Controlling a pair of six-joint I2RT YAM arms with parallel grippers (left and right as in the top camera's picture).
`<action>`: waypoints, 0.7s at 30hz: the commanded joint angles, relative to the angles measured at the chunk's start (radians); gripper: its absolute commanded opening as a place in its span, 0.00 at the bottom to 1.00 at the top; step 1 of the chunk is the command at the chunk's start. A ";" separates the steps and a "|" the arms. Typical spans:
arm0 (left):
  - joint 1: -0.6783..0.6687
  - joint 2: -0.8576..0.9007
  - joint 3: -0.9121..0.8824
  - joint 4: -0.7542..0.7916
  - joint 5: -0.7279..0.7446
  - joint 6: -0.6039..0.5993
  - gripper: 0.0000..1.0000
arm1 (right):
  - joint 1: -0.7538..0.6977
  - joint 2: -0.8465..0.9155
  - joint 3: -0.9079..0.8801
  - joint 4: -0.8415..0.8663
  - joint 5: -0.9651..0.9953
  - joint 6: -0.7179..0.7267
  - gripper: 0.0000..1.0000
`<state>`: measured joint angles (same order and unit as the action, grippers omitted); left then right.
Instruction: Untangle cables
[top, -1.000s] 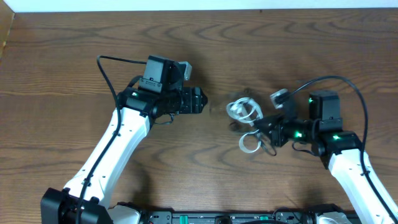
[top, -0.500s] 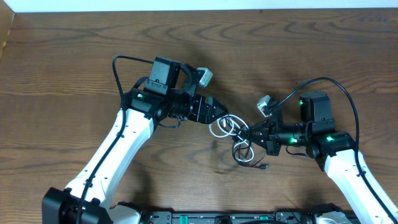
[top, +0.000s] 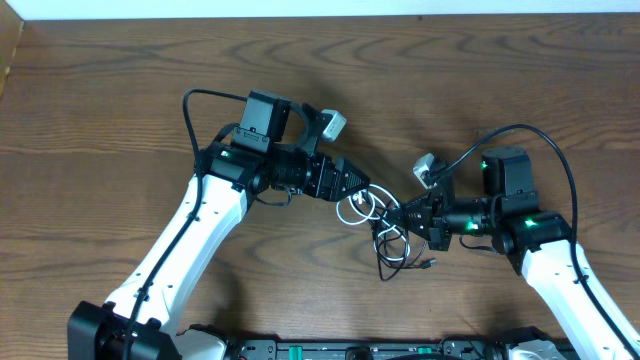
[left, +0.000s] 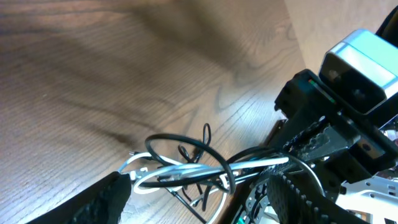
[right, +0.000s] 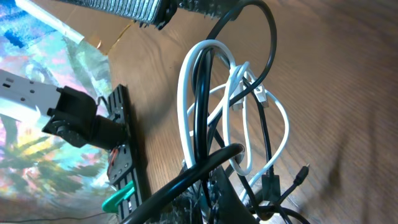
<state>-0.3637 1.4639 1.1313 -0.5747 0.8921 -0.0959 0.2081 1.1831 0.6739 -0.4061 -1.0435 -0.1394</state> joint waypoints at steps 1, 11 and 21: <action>-0.003 -0.014 -0.002 0.031 0.060 -0.001 0.73 | 0.003 0.001 -0.001 0.003 -0.066 -0.016 0.01; -0.004 -0.005 -0.002 0.067 0.060 -0.066 0.54 | 0.003 0.001 -0.001 0.010 -0.100 -0.027 0.01; -0.063 0.036 -0.002 0.068 -0.087 -0.438 0.49 | 0.003 0.001 -0.001 0.014 -0.100 -0.027 0.01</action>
<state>-0.4129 1.4864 1.1313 -0.5083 0.8665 -0.3595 0.2081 1.1831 0.6739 -0.3977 -1.1046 -0.1436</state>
